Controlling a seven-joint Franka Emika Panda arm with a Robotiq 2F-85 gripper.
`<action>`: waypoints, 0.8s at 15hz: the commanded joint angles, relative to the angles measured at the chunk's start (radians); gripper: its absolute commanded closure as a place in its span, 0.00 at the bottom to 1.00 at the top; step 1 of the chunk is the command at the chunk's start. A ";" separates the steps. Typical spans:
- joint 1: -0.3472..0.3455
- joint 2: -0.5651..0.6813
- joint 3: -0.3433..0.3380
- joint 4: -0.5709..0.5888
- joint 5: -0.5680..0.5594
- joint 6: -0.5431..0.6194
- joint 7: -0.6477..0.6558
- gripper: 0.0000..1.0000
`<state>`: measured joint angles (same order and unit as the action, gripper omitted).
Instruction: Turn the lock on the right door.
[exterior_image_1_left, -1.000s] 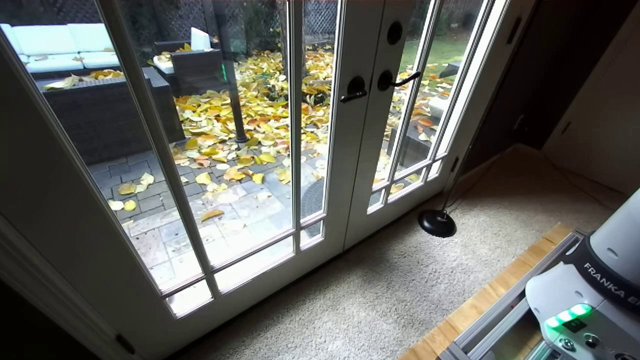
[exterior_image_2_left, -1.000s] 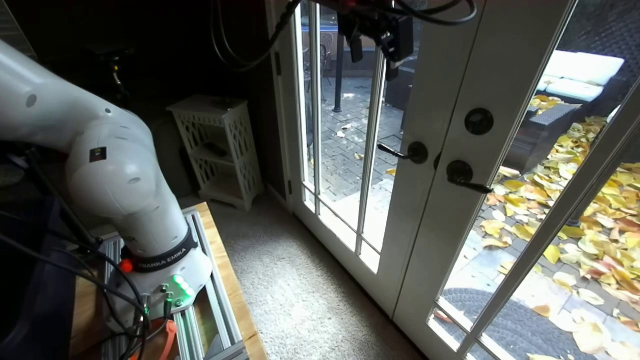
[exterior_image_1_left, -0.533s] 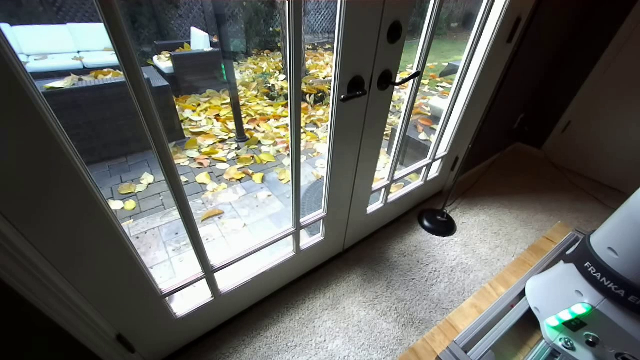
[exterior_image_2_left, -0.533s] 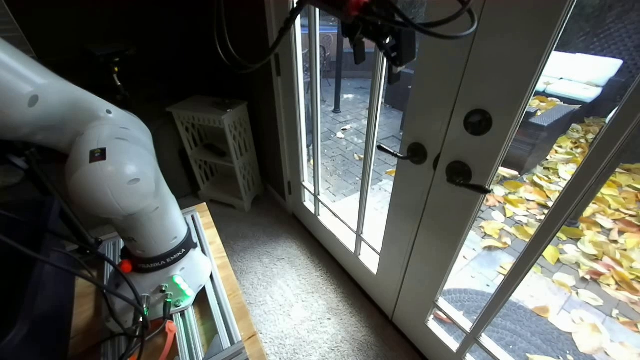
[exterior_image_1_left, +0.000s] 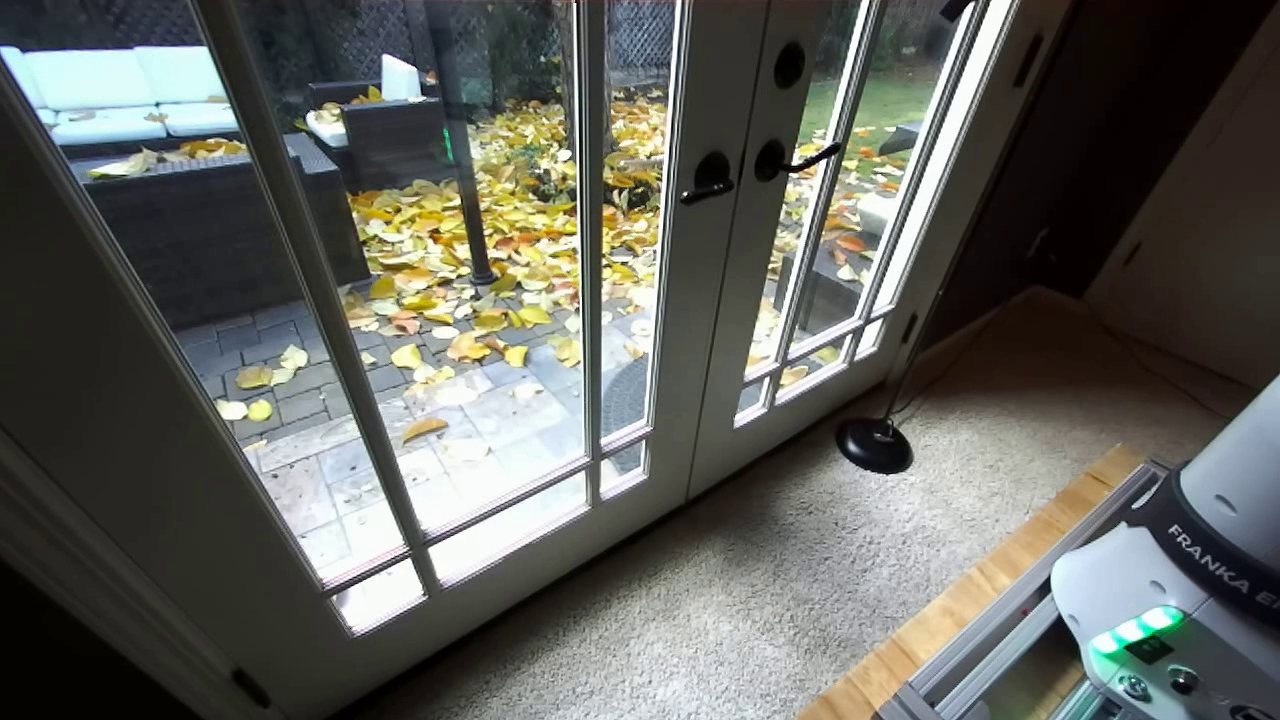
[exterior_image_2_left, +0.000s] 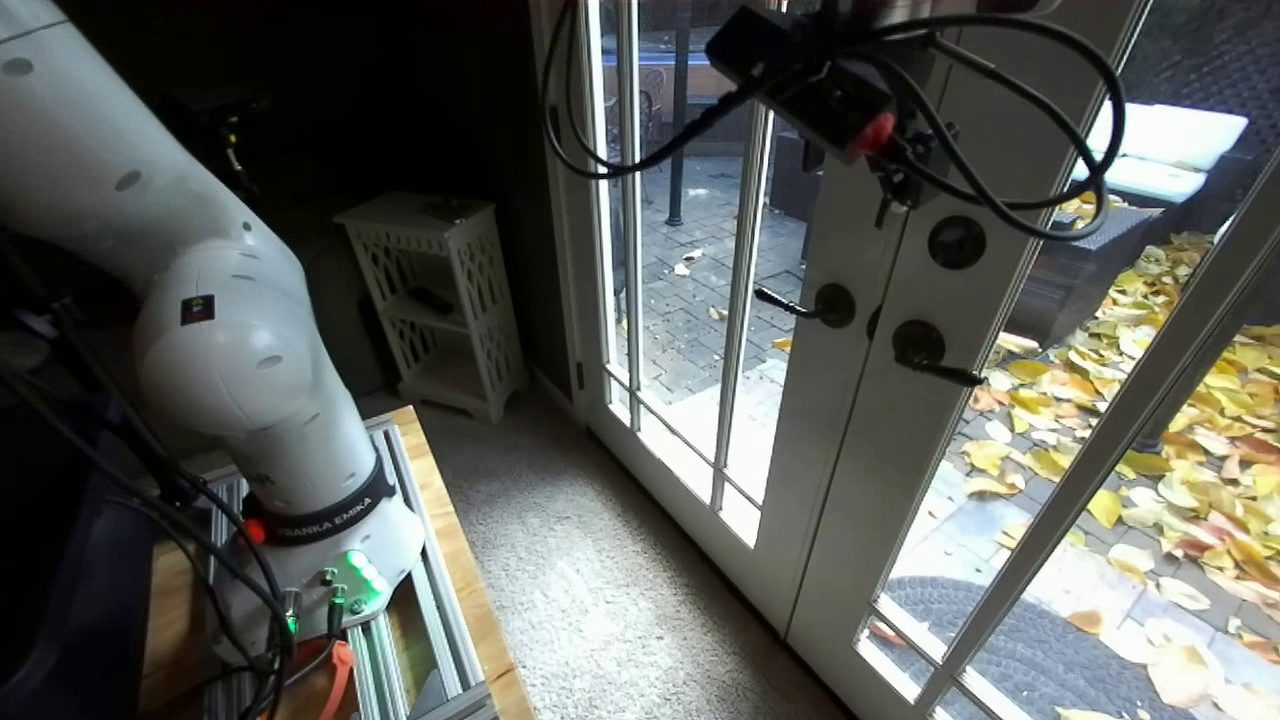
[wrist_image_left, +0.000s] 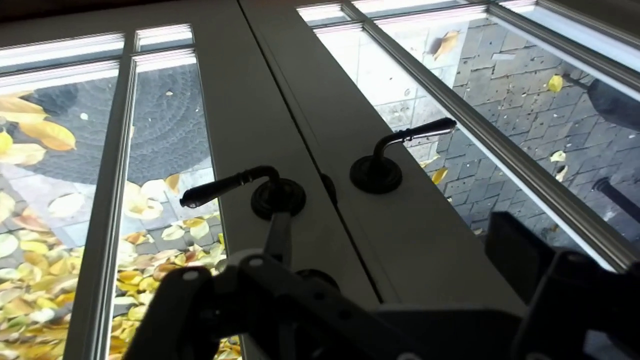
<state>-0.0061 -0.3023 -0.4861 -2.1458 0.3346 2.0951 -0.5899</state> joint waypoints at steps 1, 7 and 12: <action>-0.018 0.196 0.006 0.147 0.143 -0.021 -0.115 0.00; -0.130 0.399 0.109 0.300 0.269 -0.019 -0.176 0.00; -0.211 0.423 0.198 0.311 0.277 0.000 -0.168 0.00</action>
<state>-0.1690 0.1225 -0.3387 -1.8372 0.6201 2.0951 -0.7633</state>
